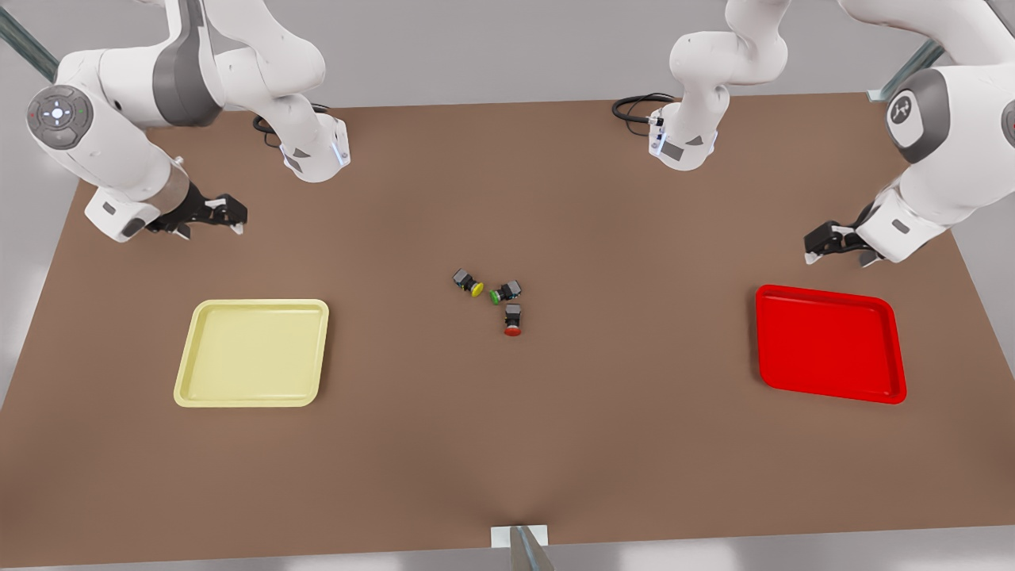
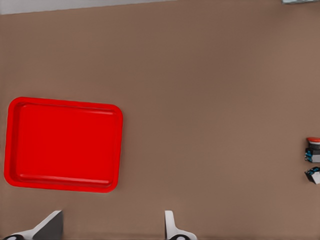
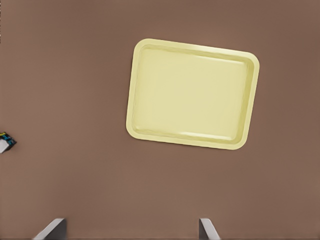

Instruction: Place the switches on the corresponding trays according to their colors

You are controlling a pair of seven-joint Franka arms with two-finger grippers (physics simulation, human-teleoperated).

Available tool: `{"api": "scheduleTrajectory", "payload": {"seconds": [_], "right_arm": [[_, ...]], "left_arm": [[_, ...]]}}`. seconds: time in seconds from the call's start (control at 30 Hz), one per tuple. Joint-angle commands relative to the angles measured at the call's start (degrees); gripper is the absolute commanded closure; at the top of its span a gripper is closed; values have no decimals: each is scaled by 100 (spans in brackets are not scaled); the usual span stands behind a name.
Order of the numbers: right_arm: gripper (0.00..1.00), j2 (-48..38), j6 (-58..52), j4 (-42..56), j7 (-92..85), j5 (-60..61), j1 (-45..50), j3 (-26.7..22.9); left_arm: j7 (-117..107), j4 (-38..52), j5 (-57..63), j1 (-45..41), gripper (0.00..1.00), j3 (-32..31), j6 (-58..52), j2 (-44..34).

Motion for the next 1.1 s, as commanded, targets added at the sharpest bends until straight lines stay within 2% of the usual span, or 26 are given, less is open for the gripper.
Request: {"api": "scheduleTrajectory", "payload": {"seconds": [0.0, 0.07, 0.17, 0.23, 0.33, 0.37, 0.43, 0.5, 0.63, 0.7, 0.8, 1.0, 1.03, 1.07], "right_arm": [[0, -3, -26, 13, 4, 0, 0, 0], [0, -20, -87, 22, 21, 0, 0, 0], [0, -3, -52, 74, 21, 61, 79, 44], [0, 32, 0, 92, -5, 220, 114, 123], [0, 225, 238, 215, -40, 352, 114, 993], [0, 419, 458, 224, -330, 360, 114, 1274], [0, 507, 563, 189, -1339, 430, 114, 1898], [0, 489, 554, 127, -2615, 1028, 123, 1978], [0, 594, 1134, -304, -2668, 1037, 114, 2408], [0, 885, 1467, -286, -2467, 1055, 114, 2856], [0, 1351, 1890, -286, -2009, 1028, 114, 3305], [0, 1948, 2654, -549, -2026, 773, 262, 3419], [0, 1940, 2848, -682, -2009, 773, 360, 3428], [0, 1922, 2989, -848, -2009, 773, 360, 3428]], "left_arm": [[10, 7, -2, -73, 0, 0, 2, 2], [2, 42, 199, -108, 0, -166, 11, 116], [-1288, 77, 208, -117, 0, -1528, 90, 845], [-1833, 262, 243, -134, 0, -2126, 325, 1338], [-4319, 262, 753, -1487, 0, -2294, 1530, 2321], [-5296, 464, 938, -1768, 0, -2531, 1803, 2832], [-6071, 1079, 1192, -2322, 0, -2531, 2190, 3702], [-6344, 1396, 1316, -2603, 0, -2487, 2269, 4247], [-6195, 728, 1439, -2657, 1, -2435, 3315, 4353], [-5685, 351, 1562, -2586, 1, -2426, 3315, 4265], [-5632, 280, 1553, -2586, 1, -2426, 3333, 4335], [-5281, 297, 1624, -2613, 4, -2426, 3684, 4476], [-5272, 297, 1615, -2613, 6, -2426, 3693, 4485], [-5281, 280, 1588, -2613, 13, -2426, 3684, 4485]]}}
